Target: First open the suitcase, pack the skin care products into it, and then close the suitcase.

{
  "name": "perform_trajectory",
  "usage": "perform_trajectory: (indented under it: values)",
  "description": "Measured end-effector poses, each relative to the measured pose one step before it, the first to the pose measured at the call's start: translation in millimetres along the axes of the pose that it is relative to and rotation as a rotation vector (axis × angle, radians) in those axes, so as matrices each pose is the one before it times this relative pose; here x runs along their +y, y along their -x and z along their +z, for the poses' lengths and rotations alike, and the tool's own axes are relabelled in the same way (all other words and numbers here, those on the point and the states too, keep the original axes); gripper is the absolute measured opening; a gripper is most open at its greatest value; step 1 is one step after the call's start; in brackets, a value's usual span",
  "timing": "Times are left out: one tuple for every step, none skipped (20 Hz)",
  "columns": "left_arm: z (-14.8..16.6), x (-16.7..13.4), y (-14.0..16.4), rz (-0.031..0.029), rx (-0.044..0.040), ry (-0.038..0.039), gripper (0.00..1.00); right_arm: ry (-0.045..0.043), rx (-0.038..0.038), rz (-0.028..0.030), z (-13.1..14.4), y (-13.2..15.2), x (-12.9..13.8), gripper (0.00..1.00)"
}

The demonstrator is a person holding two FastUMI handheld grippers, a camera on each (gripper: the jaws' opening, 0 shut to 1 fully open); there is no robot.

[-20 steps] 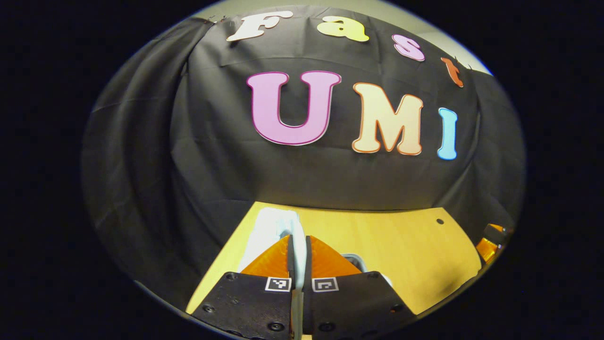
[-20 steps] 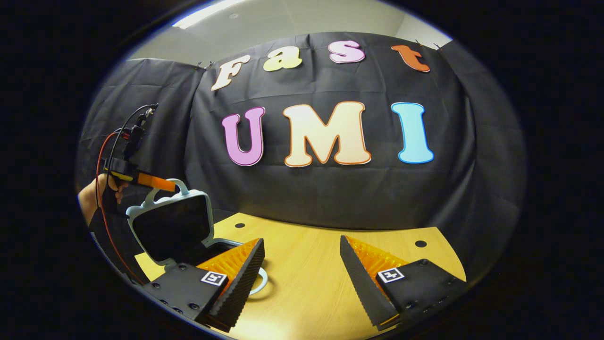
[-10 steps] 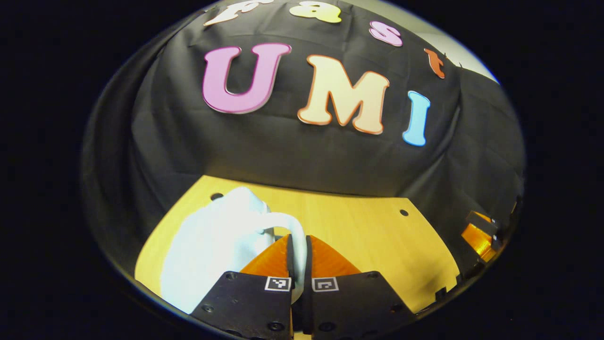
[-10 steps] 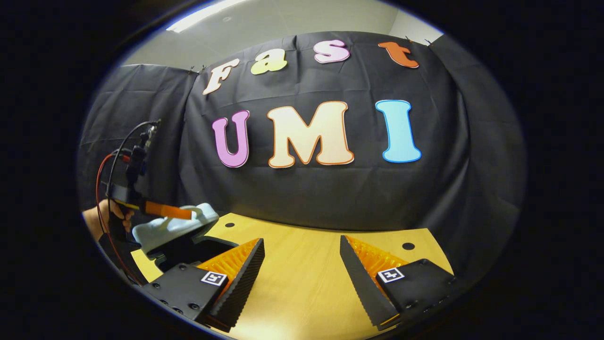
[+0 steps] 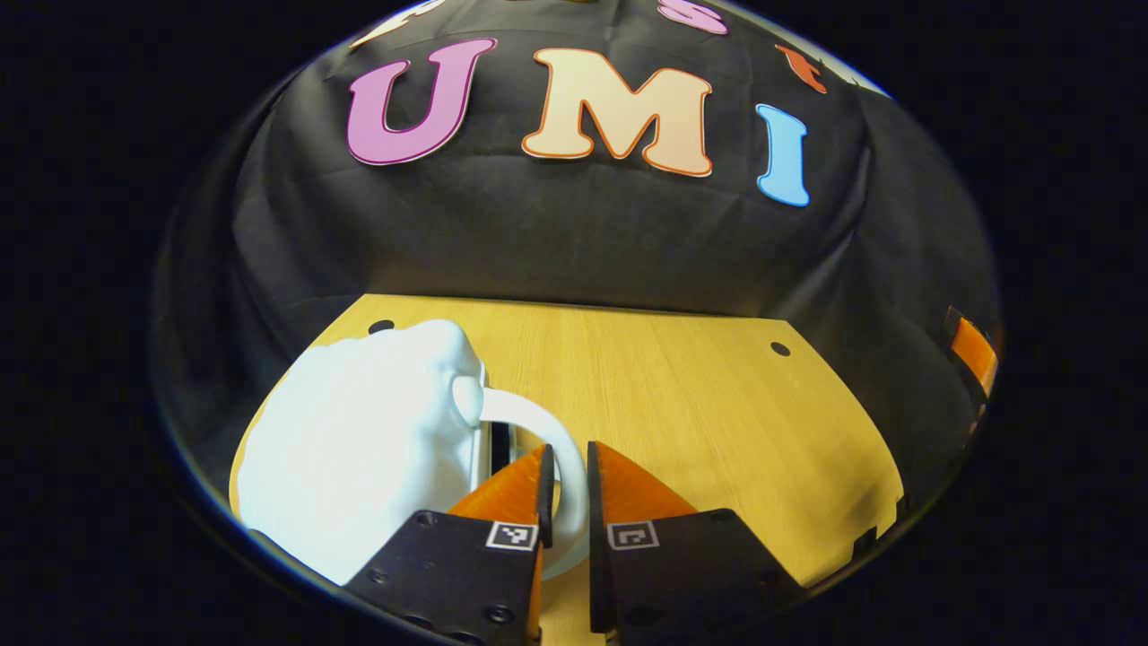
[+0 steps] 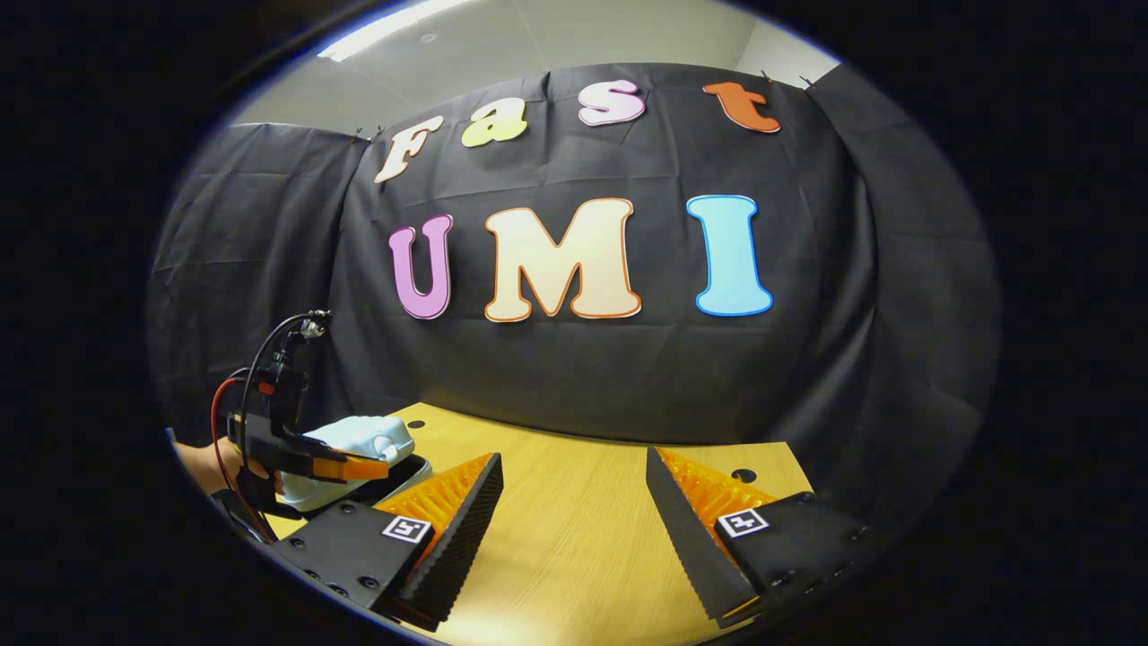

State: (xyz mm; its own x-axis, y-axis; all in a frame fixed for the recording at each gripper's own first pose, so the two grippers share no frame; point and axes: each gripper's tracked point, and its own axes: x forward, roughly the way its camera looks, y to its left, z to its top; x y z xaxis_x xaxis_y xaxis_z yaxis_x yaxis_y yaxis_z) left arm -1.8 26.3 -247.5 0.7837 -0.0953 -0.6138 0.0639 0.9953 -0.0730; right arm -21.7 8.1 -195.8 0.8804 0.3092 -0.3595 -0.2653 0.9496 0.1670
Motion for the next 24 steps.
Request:
perform_trajectory:
  values:
    - [14.36,-1.24,7.04,0.01641,-0.05062,-0.01411,0.14,-0.00457,-0.01525,-0.00842,7.30,1.17,-1.81,0.99]
    - [17.30,-3.22,11.71,0.00724,-0.05030,-0.01363,0.24,-0.01248,-0.01347,-0.01125,7.22,1.71,0.06,0.99]
    - [21.86,-4.06,10.94,0.00265,-0.06406,-0.01668,0.34,-0.02086,-0.02121,-0.00780,9.23,1.84,4.39,0.99]
    - [20.99,-4.20,12.24,-0.00124,-0.05933,-0.01575,0.54,-0.01111,-0.02922,-0.00601,11.06,1.08,5.10,0.98]
    - [27.96,-1.82,11.92,0.00189,-0.08177,-0.02435,0.74,-0.00870,-0.03105,-0.00893,12.48,2.47,6.56,0.97]
    - [23.30,-0.72,7.62,0.00636,-0.07372,-0.02141,0.92,-0.00525,-0.03802,-0.00585,15.67,4.21,8.20,0.98]
    - [22.30,-2.54,4.80,-0.01542,-0.05539,-0.01634,0.98,0.00785,-0.06717,-0.01454,21.93,2.16,6.01,0.98]
    - [18.79,-7.54,8.54,-0.02363,-0.02587,-0.00946,0.97,0.00737,-0.05915,-0.01132,21.03,4.03,5.93,0.94]
    - [18.26,-7.08,6.04,-0.03179,-0.01758,0.00613,0.97,0.01210,-0.05685,-0.00498,22.03,4.68,9.95,0.94]
    - [15.12,-3.82,6.56,-0.02449,-0.01716,0.01565,0.97,0.01062,-0.03632,-0.00639,16.00,4.66,8.21,0.97]
    - [15.15,0.13,5.97,-0.01264,-0.02225,0.01733,1.00,0.01061,-0.02204,-0.00227,10.93,3.22,6.81,0.94]
    - [18.01,1.29,7.02,-0.00814,-0.04438,0.01097,1.00,0.00850,-0.01702,0.00149,10.56,4.42,7.89,0.94]
    - [17.07,3.34,4.20,0.00306,-0.05436,0.00191,0.98,0.01419,-0.01549,0.00139,9.07,4.06,6.35,0.97]
    - [13.04,1.95,4.35,0.00135,-0.04105,-0.00377,0.97,0.01833,-0.01394,-0.00833,7.34,4.98,2.64,0.94]
    - [8.25,-1.33,5.24,-0.01095,-0.02472,-0.00698,0.97,0.01699,-0.00901,-0.01190,5.79,5.63,0.23,0.97]
    - [4.46,-3.44,6.27,-0.01299,-0.00890,-0.00480,0.96,0.00869,0.00227,-0.01300,2.06,6.50,0.19,0.99]
    - [2.50,-2.13,3.92,-0.01504,-0.00728,-0.00633,0.94,-0.00195,0.00287,-0.00654,0.90,5.74,2.48,0.99]
    - [2.57,-2.09,3.77,-0.01064,-0.00339,-0.00279,0.94,-0.00799,0.00524,-0.00604,0.66,4.97,2.66,0.99]
    - [0.52,-0.92,4.39,-0.00682,-0.00138,0.00069,0.94,-0.00810,0.00751,-0.00982,-0.09,2.77,0.14,0.99]
    - [-0.46,-1.91,4.84,-0.01022,-0.00040,0.00037,0.94,-0.00652,0.00180,-0.00810,0.98,4.19,-0.08,0.99]
    - [-0.91,-1.38,3.26,-0.00710,0.00134,-0.00080,0.94,-0.00185,-0.00282,-0.00807,2.66,3.01,-0.89,0.99]
    - [0.08,-0.87,3.73,-0.00441,-0.00009,-0.00055,0.94,0.00500,-0.00784,-0.01029,3.18,2.65,-1.38,0.99]
    - [-1.26,-1.27,2.06,-0.00703,-0.00079,0.00077,0.94,0.01331,-0.01121,-0.01163,3.59,2.35,-2.55,1.00]
    - [-0.55,-1.29,2.49,-0.00427,-0.00434,0.00146,0.94,0.01535,-0.01752,-0.00688,4.04,1.20,-1.40,0.99]
